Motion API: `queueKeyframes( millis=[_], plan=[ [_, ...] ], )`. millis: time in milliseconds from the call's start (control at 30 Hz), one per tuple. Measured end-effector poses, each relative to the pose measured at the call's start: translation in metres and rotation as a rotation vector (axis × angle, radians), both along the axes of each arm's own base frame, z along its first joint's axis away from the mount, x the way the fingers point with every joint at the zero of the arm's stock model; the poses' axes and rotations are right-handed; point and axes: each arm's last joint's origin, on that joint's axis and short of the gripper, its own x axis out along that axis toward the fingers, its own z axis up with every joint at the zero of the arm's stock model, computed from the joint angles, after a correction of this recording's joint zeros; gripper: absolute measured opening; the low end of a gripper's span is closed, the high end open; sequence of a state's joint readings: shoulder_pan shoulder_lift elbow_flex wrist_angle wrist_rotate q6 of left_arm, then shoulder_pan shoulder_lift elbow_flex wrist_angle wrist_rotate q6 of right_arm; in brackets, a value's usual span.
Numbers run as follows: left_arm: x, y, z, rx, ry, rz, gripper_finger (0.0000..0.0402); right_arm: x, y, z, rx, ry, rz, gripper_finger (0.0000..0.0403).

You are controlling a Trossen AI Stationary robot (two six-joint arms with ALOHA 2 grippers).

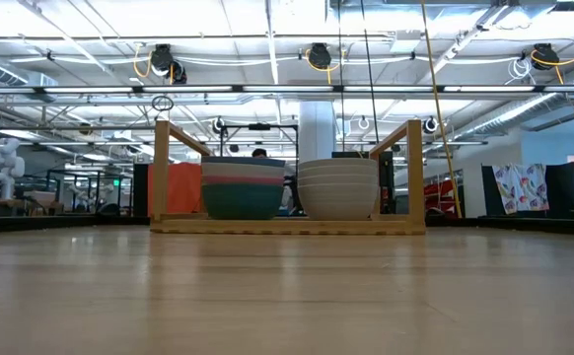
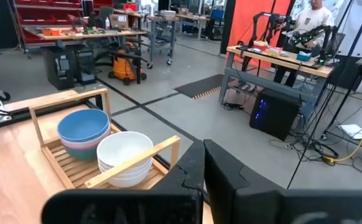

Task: Place and stack bowls onto a shelf
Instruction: Return to Home Position

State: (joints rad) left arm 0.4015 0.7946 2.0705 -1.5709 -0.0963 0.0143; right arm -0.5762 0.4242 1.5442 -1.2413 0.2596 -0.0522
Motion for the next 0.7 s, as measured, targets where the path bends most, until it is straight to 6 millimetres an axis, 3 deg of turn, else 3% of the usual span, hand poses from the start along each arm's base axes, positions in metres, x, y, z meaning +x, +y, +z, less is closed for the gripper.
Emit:
queueKeyframes(
  millis=[300,700],
  plan=[
    [0.007,0.003,-0.014,-0.029,0.056,0.001,0.0008,-0.001,0.001,-0.032,0.003,-0.052,-0.005,0.0],
    [-0.002,-0.001,-0.033,-0.054,0.004,0.015,0.0008,0.012,-0.008,-0.066,-0.001,-0.066,-0.005,0.0]
  ],
)
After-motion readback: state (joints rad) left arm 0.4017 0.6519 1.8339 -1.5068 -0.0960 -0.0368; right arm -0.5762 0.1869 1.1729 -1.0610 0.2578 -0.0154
